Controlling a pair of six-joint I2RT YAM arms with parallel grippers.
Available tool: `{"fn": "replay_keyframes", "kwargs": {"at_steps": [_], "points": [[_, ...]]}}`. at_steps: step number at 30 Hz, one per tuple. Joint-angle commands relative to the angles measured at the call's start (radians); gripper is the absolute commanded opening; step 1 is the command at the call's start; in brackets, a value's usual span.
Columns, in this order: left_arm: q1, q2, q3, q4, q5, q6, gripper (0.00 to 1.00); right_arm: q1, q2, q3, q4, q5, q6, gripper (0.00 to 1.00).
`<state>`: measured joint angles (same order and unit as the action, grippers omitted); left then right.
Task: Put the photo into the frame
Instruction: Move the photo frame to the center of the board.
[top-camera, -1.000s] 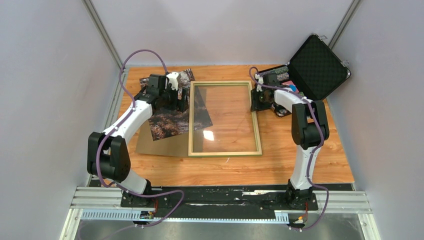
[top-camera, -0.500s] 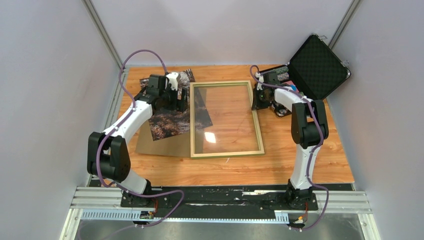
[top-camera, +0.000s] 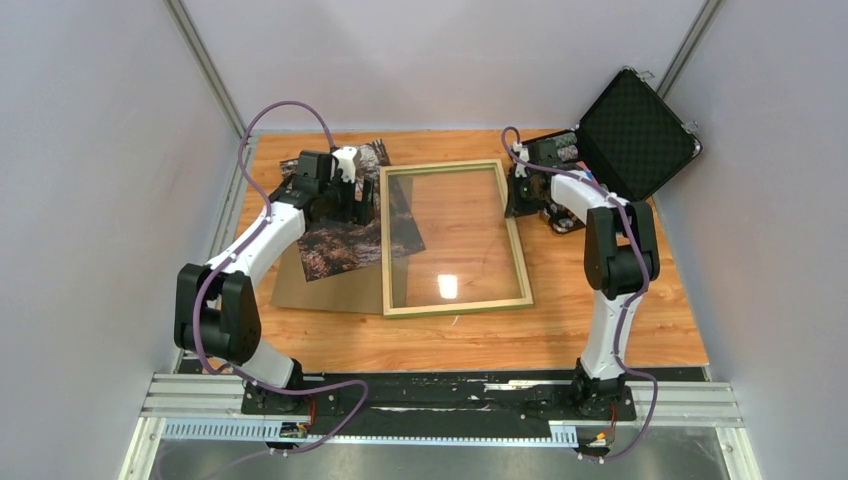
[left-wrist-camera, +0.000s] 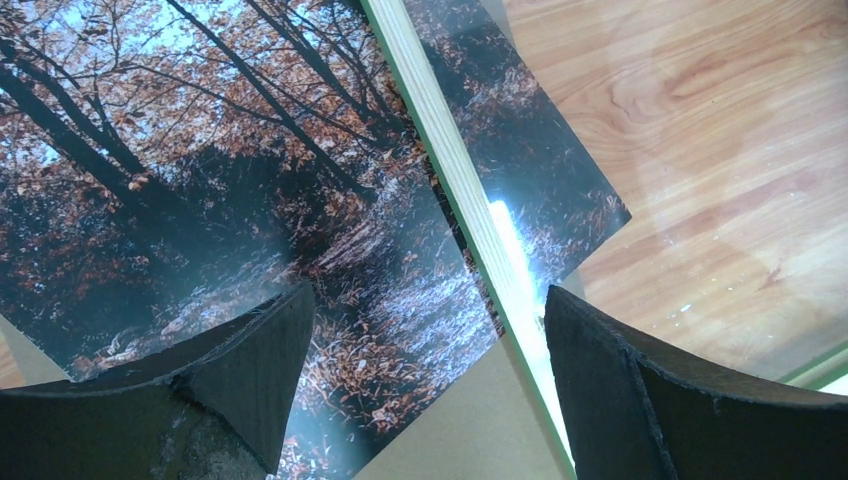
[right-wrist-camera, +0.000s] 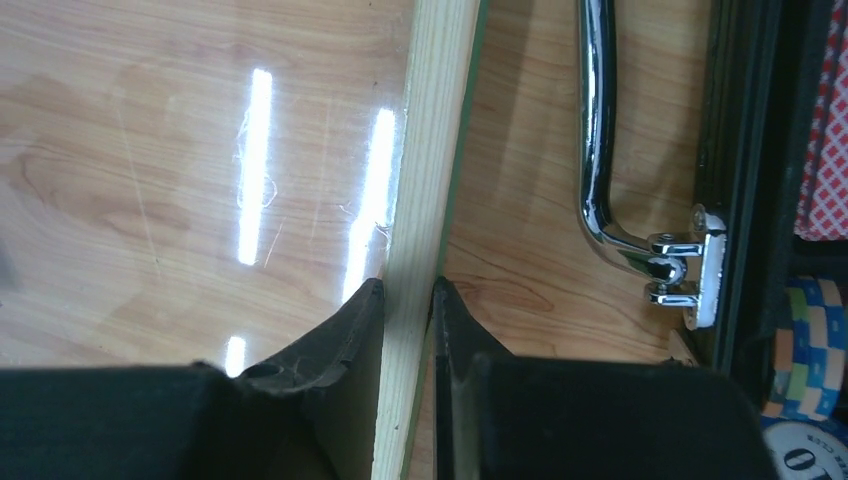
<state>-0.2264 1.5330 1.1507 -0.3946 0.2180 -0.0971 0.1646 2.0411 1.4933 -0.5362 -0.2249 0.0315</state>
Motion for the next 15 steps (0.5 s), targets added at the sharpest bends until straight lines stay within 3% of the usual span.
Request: {"fn": "replay_keyframes", "kwargs": {"at_steps": [1,15], "points": [[0.007,-0.040,-0.005,0.041,-0.021,0.028,0.92,-0.008,-0.105,0.046,0.016,-0.004,-0.010,0.00],[0.034,-0.048,-0.001,0.035,-0.044,0.031,0.92,-0.034,-0.176,0.009,0.012,0.016,-0.027,0.00]]}}
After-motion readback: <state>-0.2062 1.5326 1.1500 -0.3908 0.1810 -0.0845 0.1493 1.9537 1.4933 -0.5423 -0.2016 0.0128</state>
